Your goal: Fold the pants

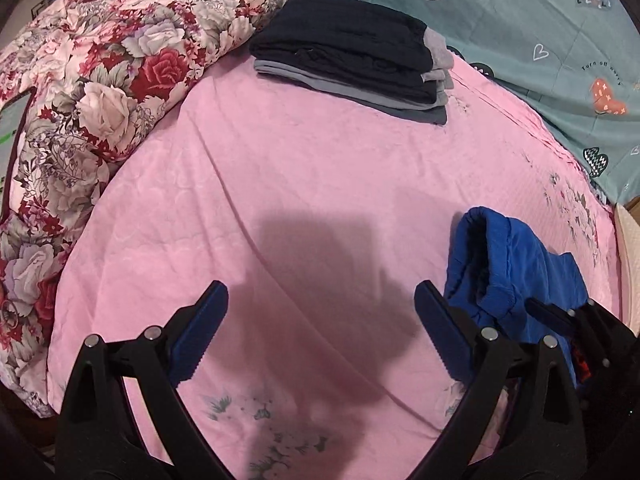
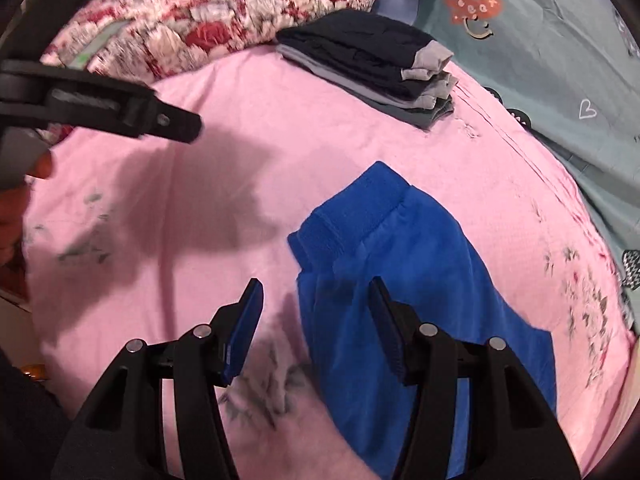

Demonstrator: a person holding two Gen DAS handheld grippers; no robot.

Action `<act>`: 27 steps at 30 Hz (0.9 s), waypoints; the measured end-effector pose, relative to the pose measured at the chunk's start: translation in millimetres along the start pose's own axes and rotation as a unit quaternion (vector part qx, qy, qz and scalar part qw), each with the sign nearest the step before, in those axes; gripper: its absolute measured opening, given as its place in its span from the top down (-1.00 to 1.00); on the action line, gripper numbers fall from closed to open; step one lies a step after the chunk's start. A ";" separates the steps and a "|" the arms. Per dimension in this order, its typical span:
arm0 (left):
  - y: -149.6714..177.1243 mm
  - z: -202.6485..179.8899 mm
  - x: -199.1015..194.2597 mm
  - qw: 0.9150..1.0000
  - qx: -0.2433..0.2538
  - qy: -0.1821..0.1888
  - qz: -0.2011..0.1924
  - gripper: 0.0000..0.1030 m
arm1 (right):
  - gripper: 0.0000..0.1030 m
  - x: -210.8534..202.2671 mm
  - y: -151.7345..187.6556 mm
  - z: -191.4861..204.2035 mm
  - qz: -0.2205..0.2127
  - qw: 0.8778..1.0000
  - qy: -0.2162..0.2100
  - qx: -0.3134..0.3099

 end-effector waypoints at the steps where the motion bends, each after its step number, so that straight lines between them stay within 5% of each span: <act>1: -2.6 3.7 3.2 1.000 0.000 0.005 0.002 -0.86 | -0.08 8.5 -6.8 -1.3 0.009 1.000 0.006 0.006; 10: -17.7 13.3 20.3 0.999 -0.012 0.037 0.018 -0.86 | -0.12 38.1 -9.2 11.9 0.023 0.996 0.081 -0.027; 14: -26.9 12.4 29.4 0.998 -0.017 0.047 0.030 -0.86 | -0.09 37.1 -8.3 6.9 0.020 0.997 0.074 -0.007; 21: -44.5 -6.3 37.9 0.998 0.016 0.052 0.038 -0.86 | 0.50 30.9 -10.1 -1.3 0.019 0.998 0.058 0.020; 27: -58.5 -29.1 45.5 0.990 0.029 0.121 0.069 -0.88 | 0.57 6.6 -5.8 -14.0 -0.009 0.997 0.040 0.062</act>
Point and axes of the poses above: each gripper's, at about its wrist camera, not at the fingertips, and x roughly the way its jaws point, z to its left, y to its underside, the point moved 2 cm from there along x, roughly the way its jaws point, and after that the axes turned 12 degrees about z, right-handed, at the moved point
